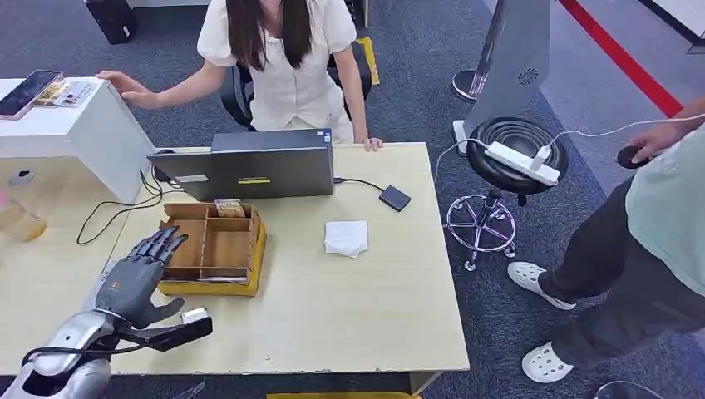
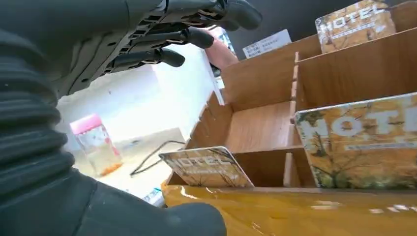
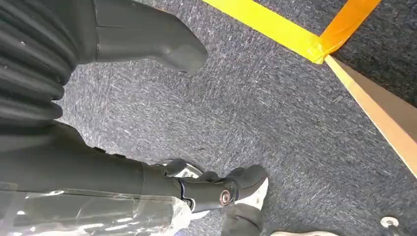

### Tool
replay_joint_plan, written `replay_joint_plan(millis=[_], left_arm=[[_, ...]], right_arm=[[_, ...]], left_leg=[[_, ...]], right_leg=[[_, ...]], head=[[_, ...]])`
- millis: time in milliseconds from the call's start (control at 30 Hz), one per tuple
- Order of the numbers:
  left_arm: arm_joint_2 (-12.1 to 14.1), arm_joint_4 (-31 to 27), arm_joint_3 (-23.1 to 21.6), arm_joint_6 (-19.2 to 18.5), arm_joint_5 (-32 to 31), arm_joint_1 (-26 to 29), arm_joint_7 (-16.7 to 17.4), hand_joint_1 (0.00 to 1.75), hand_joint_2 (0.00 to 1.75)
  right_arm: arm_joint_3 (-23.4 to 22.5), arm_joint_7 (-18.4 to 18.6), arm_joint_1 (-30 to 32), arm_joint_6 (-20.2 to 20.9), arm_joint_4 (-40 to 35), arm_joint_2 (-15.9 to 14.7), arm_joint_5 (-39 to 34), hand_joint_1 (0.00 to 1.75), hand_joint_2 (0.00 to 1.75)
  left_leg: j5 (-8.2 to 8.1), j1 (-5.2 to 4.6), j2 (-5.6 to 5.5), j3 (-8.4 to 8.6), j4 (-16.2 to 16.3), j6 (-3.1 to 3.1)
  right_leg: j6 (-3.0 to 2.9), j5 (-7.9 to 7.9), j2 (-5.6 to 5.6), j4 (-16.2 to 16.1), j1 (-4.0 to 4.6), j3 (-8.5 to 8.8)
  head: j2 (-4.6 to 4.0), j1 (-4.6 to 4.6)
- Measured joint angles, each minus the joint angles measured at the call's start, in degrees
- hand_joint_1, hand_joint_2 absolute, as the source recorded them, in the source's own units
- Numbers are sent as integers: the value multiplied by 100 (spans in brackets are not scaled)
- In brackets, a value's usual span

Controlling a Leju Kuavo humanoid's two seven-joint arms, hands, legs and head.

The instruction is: Pass the card to the sensor for recognition and then transmit it.

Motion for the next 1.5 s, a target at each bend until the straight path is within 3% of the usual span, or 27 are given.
replay_joint_plan(millis=[633, 667, 700, 767, 1500], left_arm=[[-188, 444, 13, 76, -394, -220, 223, 3, 175], [-195, 457, 13, 76, -396, -223, 223, 37, 175], [-203, 468, 13, 74, -409, -227, 223, 145, 175], [-210, 494, 13, 61, -446, -240, 223, 171, 175], [-210, 759, 26, -22, -606, -410, 212, 175, 175]], right_arm=[[-48, 33, 4, -4, 0, 0, 44, 0, 175], [-50, 33, 5, -4, 0, 0, 41, 0, 175], [-53, 33, 5, -4, 0, 0, 41, 0, 175], [-59, 16, 5, -13, 0, 0, 26, 0, 175], [-144, -20, 7, -66, 2, 0, -11, 0, 175]], left_leg=[[0, 0, 1, 0, 0, 0], [0, 0, 1, 0, 0, 0], [0, 0, 1, 0, 0, 0], [0, 0, 1, 0, 0, 0], [0, 0, 0, 1, 0, 0]], right_leg=[[0, 0, 1, 0, 0, 0], [0, 0, 1, 0, 0, -1], [0, 0, 1, 0, 0, 0], [0, 0, 1, 0, 0, 0], [0, 0, 0, 0, 0, 0]], head=[[0, 0], [0, 0], [0, 0], [0, 0], [0, 0]])
